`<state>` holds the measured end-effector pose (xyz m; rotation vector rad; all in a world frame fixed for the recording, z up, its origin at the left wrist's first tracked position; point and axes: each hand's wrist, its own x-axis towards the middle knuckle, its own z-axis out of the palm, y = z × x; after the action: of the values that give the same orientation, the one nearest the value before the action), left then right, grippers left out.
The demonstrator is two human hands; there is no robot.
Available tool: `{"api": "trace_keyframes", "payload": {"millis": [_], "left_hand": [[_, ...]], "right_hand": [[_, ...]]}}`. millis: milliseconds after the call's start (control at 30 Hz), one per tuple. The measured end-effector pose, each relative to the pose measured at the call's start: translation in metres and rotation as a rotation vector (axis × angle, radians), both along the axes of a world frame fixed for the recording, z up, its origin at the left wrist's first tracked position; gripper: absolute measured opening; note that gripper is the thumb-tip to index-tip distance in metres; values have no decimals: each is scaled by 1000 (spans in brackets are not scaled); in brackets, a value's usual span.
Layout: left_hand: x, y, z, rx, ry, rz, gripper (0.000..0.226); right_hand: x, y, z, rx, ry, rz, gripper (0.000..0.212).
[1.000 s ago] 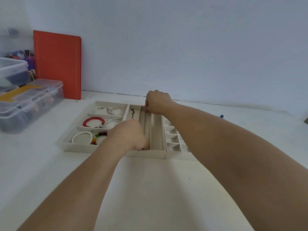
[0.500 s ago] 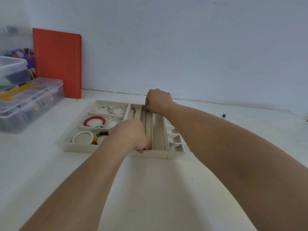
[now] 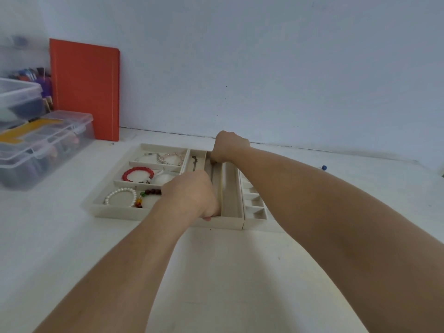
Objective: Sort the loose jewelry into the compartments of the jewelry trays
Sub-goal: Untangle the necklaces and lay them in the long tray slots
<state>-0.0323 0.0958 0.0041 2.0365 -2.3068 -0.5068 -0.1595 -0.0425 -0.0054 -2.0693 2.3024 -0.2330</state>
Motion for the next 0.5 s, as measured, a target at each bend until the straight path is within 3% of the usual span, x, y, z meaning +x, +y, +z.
{"api": "trace_keyframes", "payload": {"millis": [500], "left_hand": [[1,-4,-3,6,42,-1,19]], "right_hand": [[-1,-2,-7,-28,-55,-14,19]]}}
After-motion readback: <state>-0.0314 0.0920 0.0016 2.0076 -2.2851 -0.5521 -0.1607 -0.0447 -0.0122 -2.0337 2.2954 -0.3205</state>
